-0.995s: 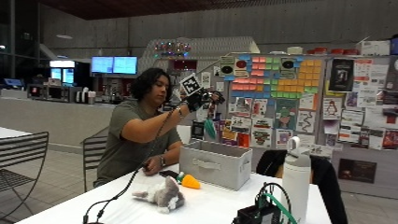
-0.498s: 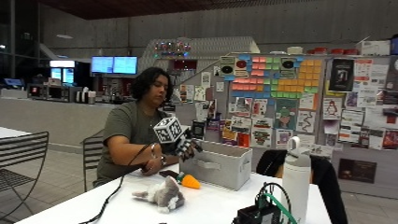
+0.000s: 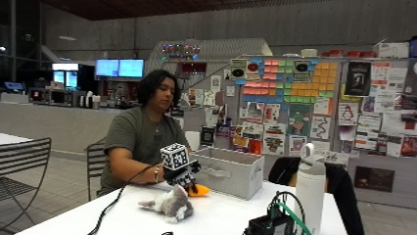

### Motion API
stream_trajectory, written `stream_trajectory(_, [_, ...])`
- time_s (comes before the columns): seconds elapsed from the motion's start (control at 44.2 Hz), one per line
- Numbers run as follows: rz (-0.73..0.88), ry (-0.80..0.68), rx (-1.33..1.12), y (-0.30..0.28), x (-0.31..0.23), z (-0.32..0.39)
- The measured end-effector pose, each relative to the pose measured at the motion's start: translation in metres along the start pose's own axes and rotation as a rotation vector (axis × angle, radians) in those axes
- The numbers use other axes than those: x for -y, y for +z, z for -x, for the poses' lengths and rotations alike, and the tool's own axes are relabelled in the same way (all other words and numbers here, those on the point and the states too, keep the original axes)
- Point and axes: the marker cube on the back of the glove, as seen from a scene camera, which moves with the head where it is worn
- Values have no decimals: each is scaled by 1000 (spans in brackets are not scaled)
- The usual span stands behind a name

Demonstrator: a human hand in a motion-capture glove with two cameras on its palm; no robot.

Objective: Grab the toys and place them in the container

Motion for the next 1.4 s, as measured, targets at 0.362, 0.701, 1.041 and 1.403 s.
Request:
stream_trajectory(0.362, [-440,-176,256,-214,-20,56])
stream_trajectory(0.701, [-470,-475,484,-327,-13,165])
stream_trajectory(1.041, [-260,-524,348,-287,39,223])
stream_trajectory(1.403, [-163,-485,358,-249,45,144])
